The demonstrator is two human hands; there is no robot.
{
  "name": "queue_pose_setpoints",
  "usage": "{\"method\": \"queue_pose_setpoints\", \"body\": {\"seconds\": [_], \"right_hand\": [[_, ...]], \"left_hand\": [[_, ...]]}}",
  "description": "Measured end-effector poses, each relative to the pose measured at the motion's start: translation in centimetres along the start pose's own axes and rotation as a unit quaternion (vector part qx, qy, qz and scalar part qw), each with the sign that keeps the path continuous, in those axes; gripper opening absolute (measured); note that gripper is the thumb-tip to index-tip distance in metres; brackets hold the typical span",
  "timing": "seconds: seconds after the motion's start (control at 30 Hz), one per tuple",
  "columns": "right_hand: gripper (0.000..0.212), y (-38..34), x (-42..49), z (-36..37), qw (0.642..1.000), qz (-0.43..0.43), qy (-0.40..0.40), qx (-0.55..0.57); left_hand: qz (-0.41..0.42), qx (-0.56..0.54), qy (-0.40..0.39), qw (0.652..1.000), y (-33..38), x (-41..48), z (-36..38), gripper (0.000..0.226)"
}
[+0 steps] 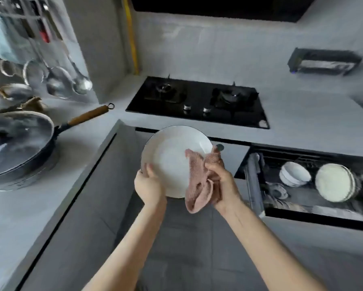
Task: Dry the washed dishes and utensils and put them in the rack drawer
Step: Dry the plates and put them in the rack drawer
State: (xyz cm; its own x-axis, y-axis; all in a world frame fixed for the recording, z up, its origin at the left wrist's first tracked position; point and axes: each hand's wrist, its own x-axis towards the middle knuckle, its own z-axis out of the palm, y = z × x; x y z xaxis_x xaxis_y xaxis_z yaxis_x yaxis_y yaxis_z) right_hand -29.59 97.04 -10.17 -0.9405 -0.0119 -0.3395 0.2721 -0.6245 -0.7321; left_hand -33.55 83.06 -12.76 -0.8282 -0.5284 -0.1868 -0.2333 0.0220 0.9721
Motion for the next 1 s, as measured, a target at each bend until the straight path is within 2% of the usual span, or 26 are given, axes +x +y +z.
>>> {"method": "queue_pose_setpoints", "body": {"seconds": [0.13, 0.27, 0.37, 0.47, 0.53, 0.63, 0.67, 0.73, 0.83, 0.97, 1.0], "right_hand": [[0.033, -3.4, -0.9, -5.9, 0.979, -0.113, 0.102, 0.135], [0.032, -5.6, -2.2, -11.4, 0.961, -0.159, 0.157, 0.164], [0.022, -7.6, -2.9, -14.6, 0.967, -0.155, 0.177, 0.1], [0.024, -10.2, -3.9, -18.5, 0.973, -0.107, 0.203, 0.002], [0.033, -12.0, -4.7, -22.0, 0.951, -0.065, 0.285, -0.102], [0.036, -15.3, -4.6, -26.6, 0.885, -0.019, 0.387, -0.256], [0.03, -16.4, -4.2, -27.8, 0.875, -0.003, 0.389, -0.287], [0.025, -18.6, -2.8, -29.7, 0.893, 0.01, 0.354, -0.278], [0.055, -21.3, -0.9, -32.9, 0.903, -0.034, 0.346, -0.254], [0.076, -24.3, -1.2, -38.1, 0.938, -0.052, 0.312, -0.144], [0.075, -25.1, -1.7, -39.3, 0.94, -0.05, 0.308, -0.137]], "left_hand": [[-0.021, -0.055, -0.017, 0.998, -0.1, -6.5, 9.2, 0.037], [-0.012, -0.003, -0.115, 0.993, -0.6, -8.2, 16.6, 0.035], [-0.021, 0.068, -0.212, 0.975, -1.0, -8.4, 21.5, 0.038], [0.008, 0.089, -0.241, 0.966, -1.0, -8.0, 26.3, 0.034], [-0.004, 0.094, -0.248, 0.964, -1.1, -7.2, 29.7, 0.029], [-0.047, 0.137, -0.308, 0.94, -1.9, -6.5, 34.3, 0.03], [-0.061, 0.152, -0.333, 0.928, -2.4, -6.6, 35.7, 0.032], [-0.084, 0.18, -0.389, 0.899, -3.4, -7.5, 38.6, 0.039], [-0.134, 0.168, -0.46, 0.861, -4.7, -10.2, 42.4, 0.048], [-0.171, 0.169, -0.526, 0.816, -5.9, -14.3, 46.1, 0.036], [-0.185, 0.167, -0.549, 0.798, -6.1, -15.2, 46.9, 0.034]]}}
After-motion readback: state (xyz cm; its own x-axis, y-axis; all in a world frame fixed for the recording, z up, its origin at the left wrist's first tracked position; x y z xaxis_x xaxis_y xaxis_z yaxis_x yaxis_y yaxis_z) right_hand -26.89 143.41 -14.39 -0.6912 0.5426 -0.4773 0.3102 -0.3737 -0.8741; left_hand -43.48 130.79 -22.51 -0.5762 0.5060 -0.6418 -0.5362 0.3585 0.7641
